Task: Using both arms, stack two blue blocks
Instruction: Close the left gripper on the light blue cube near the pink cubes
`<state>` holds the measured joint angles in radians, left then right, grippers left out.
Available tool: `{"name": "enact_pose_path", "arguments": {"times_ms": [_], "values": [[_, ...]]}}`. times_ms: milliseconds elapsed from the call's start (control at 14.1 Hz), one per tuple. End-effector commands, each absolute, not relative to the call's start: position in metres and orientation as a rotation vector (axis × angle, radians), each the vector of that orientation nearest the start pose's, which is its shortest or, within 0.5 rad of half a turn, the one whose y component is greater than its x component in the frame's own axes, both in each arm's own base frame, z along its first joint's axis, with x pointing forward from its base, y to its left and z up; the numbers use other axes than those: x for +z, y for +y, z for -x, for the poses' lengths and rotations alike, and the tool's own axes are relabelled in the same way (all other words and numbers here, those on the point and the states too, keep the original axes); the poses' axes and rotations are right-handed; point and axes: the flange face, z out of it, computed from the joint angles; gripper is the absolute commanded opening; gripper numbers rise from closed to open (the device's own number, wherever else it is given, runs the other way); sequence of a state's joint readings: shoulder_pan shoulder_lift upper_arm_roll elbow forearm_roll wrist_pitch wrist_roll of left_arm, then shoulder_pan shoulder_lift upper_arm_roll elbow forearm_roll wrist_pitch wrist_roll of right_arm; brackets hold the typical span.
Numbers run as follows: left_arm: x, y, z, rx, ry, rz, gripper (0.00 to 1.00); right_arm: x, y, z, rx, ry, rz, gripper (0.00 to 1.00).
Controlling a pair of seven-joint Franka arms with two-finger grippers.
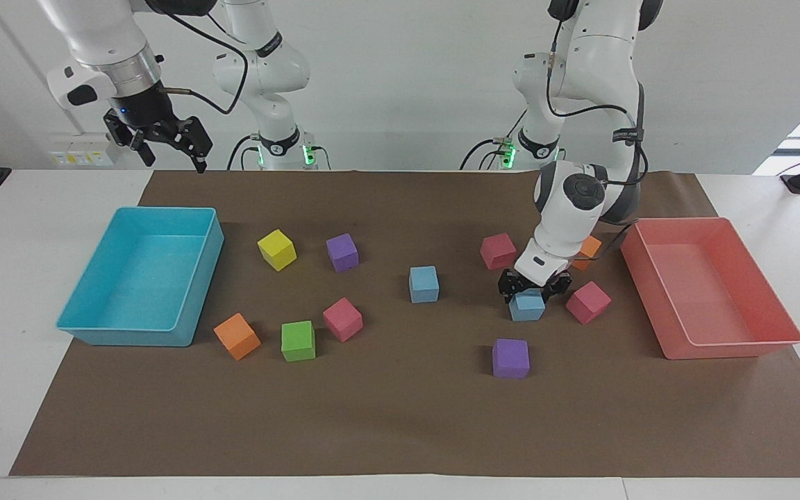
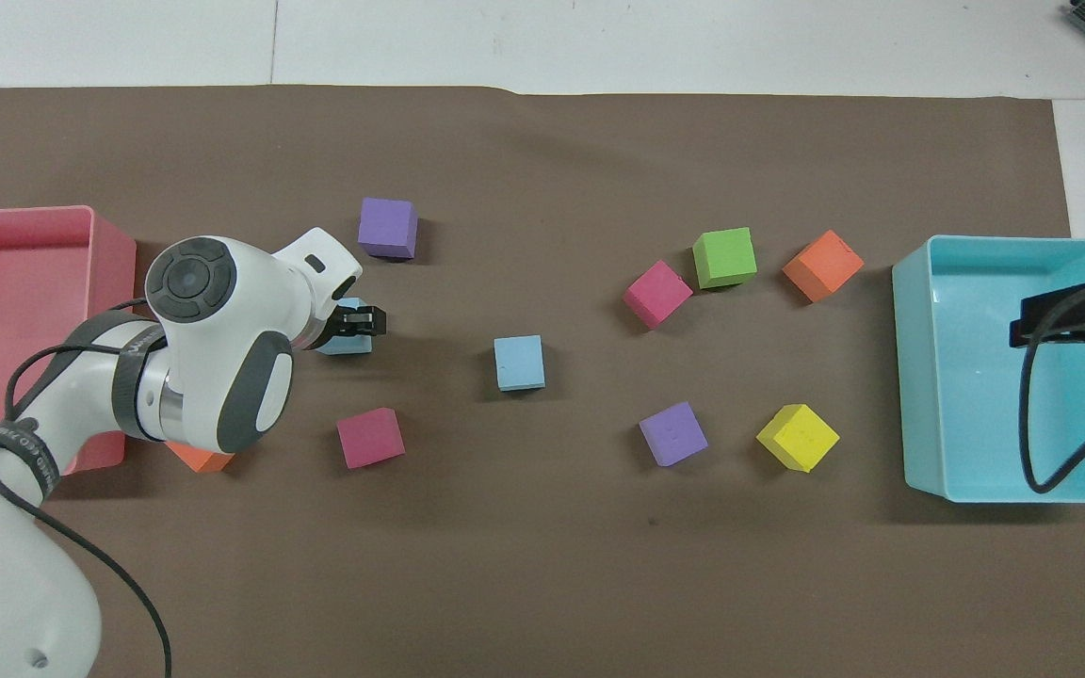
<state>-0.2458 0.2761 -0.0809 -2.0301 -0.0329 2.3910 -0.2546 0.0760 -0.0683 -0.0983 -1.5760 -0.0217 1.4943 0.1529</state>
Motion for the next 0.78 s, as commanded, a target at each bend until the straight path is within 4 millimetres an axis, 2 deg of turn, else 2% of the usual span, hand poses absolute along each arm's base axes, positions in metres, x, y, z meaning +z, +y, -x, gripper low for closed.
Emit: {"name": "enact_pose_path", "arguments": {"times_ms": [0, 71, 142, 426, 710], "values": [[0.320, -0.194, -0.565, -0.107, 0.061, 3.199, 0.11, 0.655, -0.016, -0.523, 0.029, 0.238, 3.140, 1.00], [0.321, -0.195, -0.565, -0.112, 0.076, 3.193, 0.03, 0.655, -0.016, -0.523, 0.029, 0.239, 3.134, 1.00], [0.323, -0.195, -0.567, -0.124, 0.098, 3.177, 0.00, 0.655, -0.017, -0.523, 0.027, 0.243, 3.129, 1.00], [0.338, -0.196, -0.571, -0.133, 0.141, 3.150, 0.00, 0.655, -0.017, -0.523, 0.027, 0.242, 3.128, 1.00], [0.378, -0.201, -0.580, -0.093, 0.140, 3.141, 0.00, 0.655, -0.016, -0.523, 0.027, 0.240, 3.128, 1.00]]}}
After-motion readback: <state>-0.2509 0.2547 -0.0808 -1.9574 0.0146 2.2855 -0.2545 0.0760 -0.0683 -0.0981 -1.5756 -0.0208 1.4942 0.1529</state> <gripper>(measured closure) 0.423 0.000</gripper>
